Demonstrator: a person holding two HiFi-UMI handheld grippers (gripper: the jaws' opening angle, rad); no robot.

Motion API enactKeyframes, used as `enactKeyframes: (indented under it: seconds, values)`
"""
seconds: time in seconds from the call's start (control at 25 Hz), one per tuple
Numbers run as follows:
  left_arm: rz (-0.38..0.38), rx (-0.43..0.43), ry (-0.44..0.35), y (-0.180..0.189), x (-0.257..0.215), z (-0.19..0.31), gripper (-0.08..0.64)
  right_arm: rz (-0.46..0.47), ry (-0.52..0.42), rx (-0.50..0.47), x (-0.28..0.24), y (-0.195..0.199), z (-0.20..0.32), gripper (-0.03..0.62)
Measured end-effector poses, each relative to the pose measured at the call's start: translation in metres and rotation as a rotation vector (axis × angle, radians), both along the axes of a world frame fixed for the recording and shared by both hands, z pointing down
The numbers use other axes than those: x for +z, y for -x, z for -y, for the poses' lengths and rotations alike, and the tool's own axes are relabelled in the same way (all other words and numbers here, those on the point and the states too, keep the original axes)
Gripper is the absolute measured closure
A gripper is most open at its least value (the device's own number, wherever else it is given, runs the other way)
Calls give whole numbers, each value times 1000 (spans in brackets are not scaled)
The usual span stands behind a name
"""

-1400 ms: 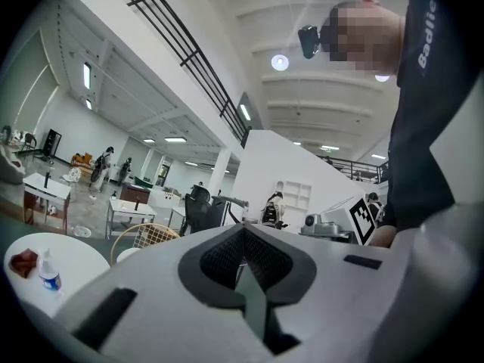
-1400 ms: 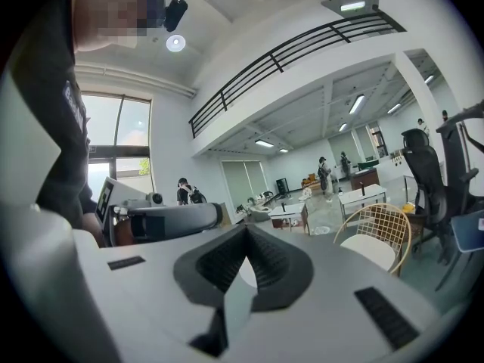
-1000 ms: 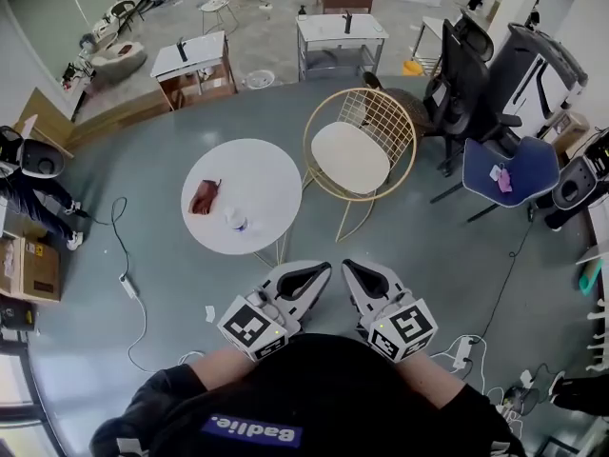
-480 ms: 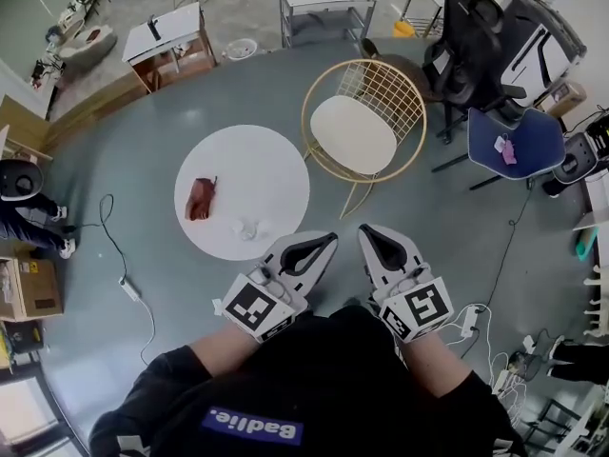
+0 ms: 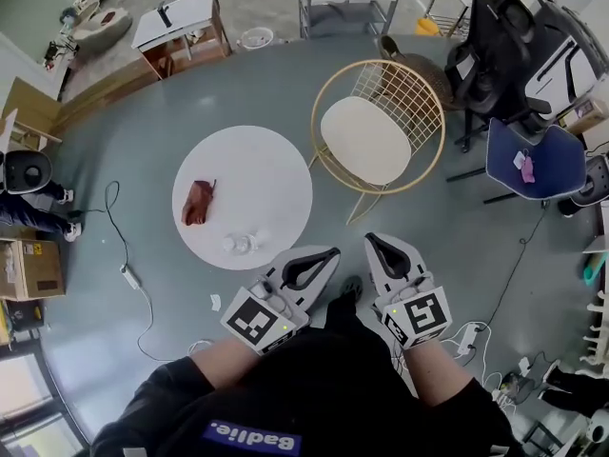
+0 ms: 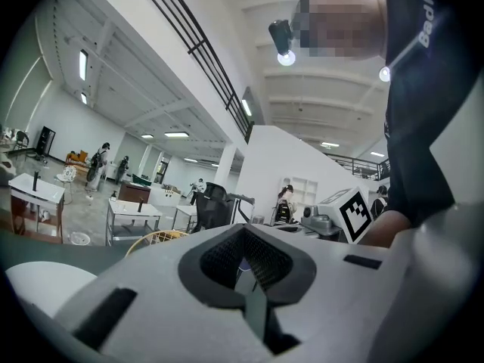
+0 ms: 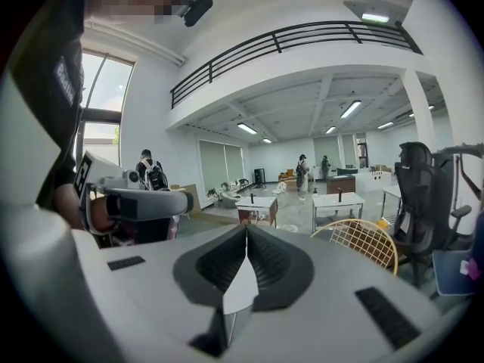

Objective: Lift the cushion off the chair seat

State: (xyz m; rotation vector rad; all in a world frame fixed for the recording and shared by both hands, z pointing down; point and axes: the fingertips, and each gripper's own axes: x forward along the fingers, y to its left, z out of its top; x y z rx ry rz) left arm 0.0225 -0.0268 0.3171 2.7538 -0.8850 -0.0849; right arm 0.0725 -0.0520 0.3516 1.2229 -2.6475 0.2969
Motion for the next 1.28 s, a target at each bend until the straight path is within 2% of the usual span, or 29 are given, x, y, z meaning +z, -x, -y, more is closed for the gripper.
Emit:
enactKeyframes:
  seconds: [0.32, 0.48, 0.96, 1.28]
  values:
    - [2, -97, 20, -16, 42, 43, 560, -71, 7, -56, 53, -26, 53, 565]
    - [-12, -134, 74, -21, 62, 62, 560, -118, 13, -76, 84, -29, 77, 565]
    - [-16, -196, 122, -24, 148, 100, 560, -204, 39, -85, 192, -28, 123, 563]
    - [-13, -206, 133, -22, 192, 113, 560, -319, 58, -85, 285, -25, 153, 563]
